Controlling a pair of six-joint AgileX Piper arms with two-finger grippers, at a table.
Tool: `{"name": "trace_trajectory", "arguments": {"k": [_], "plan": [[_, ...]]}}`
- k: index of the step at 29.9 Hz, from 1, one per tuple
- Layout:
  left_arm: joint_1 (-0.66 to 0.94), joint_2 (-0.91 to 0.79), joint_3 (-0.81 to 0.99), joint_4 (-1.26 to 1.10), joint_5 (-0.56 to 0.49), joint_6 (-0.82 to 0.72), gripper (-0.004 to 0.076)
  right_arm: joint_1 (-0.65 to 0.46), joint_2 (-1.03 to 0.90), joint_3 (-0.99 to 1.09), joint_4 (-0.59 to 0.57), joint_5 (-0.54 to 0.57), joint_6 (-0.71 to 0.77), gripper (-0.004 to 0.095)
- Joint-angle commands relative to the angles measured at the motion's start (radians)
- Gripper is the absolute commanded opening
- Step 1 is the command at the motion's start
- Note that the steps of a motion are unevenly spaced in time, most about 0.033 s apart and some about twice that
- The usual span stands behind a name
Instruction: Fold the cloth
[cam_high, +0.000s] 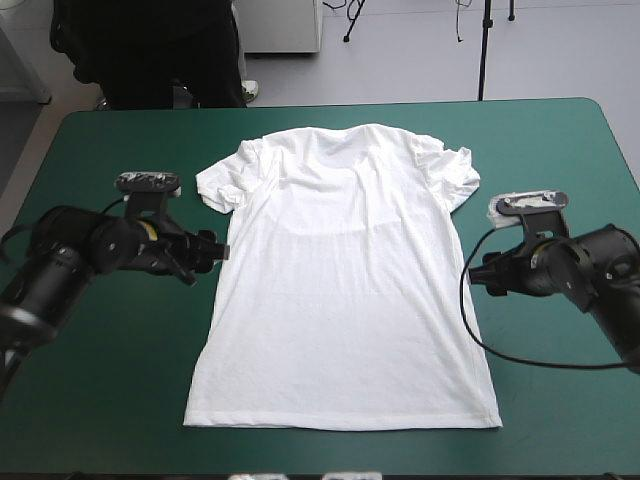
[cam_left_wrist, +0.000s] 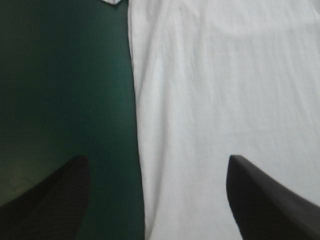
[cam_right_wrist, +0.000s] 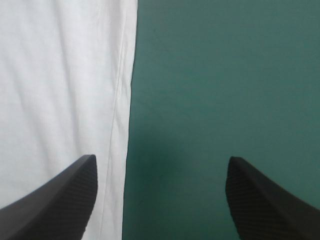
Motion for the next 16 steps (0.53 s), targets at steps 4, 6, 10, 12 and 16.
{"name": "trace_trajectory", "arguments": {"k": [4,6,10,12,16], "plan": [[0.005,0.238,-0.158,0.010,-0.103,0.001,0.0549,0.001,0.106,-0.160,-0.035,-0.050,0.006,0.0675],[0.023,0.305,-0.197,0.010,-0.107,0.001,0.0549,0.001,0.128,-0.186,-0.035,-0.055,0.003,0.0675],[0.073,0.425,-0.272,-0.003,-0.098,0.028,0.0549,0.001,0.153,-0.226,-0.040,-0.057,-0.011,0.0675],[0.078,0.474,-0.304,0.010,-0.082,0.031,0.0548,0.001,0.158,-0.230,-0.043,-0.064,-0.022,0.0674],[0.078,0.544,-0.322,0.005,-0.079,0.056,0.0548,0.001,0.162,-0.230,-0.041,-0.079,-0.027,0.0673]]}}
